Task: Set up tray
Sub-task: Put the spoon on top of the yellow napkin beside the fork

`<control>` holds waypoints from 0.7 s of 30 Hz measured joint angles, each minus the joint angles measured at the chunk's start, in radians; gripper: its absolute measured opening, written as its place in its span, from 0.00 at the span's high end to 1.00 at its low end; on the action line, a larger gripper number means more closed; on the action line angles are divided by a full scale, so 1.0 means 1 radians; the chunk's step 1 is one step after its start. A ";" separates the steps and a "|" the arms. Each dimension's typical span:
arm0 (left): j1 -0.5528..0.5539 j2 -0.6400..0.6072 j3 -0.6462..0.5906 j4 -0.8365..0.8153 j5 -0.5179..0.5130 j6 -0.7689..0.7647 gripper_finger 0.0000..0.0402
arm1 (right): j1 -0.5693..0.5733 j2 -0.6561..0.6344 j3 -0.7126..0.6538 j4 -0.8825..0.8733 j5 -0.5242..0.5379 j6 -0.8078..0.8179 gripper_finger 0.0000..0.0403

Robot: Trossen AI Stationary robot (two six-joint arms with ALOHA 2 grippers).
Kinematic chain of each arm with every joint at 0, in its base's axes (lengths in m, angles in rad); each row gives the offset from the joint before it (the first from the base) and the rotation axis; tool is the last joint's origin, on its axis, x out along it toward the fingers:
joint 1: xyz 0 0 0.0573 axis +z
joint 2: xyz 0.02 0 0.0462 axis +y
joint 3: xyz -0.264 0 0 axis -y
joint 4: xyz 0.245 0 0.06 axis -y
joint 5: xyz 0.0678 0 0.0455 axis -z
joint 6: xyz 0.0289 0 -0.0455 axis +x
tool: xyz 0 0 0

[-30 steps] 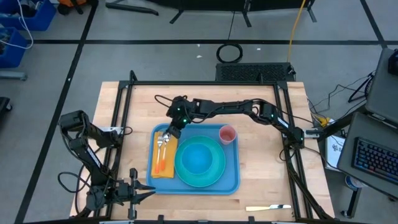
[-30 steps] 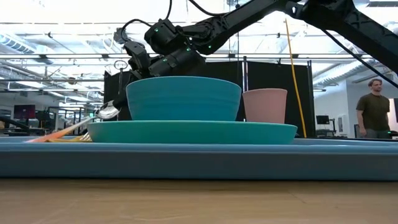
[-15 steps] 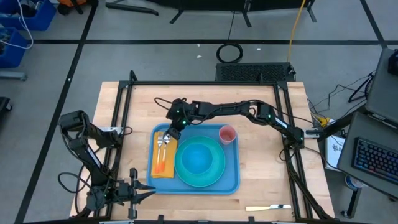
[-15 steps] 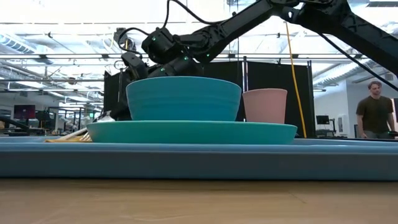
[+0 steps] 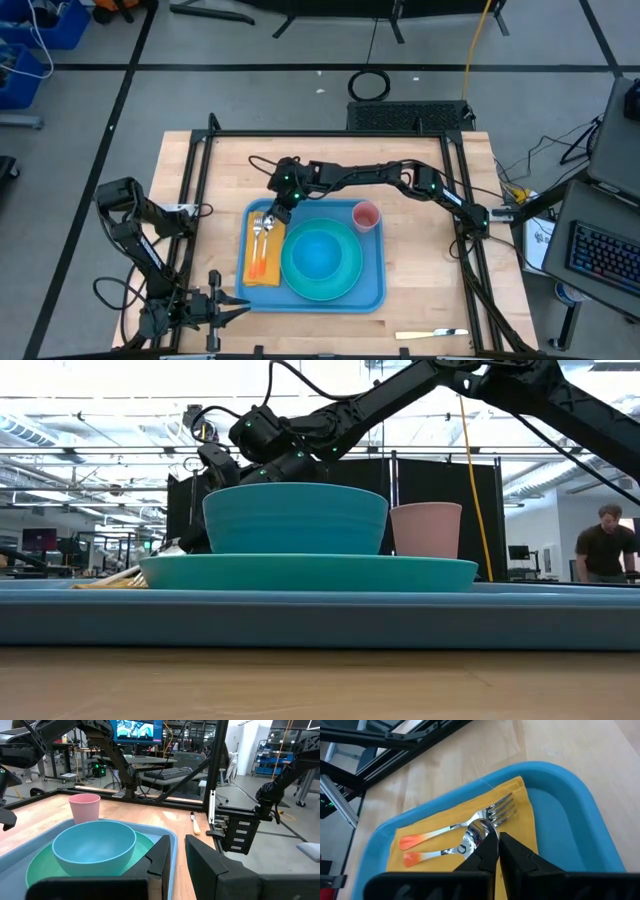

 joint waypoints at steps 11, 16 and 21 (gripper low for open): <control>0.000 0.000 0.000 -0.022 0.000 -0.020 0.84 | 0.000 0.000 0.000 0.005 0.000 -0.001 0.97; 0.000 0.000 0.000 -0.023 0.001 -0.023 0.84 | 0.000 0.000 0.000 0.009 0.000 -0.016 0.93; 0.000 0.000 0.000 -0.023 0.001 -0.023 0.84 | 0.000 0.000 0.000 0.010 0.003 -0.016 0.88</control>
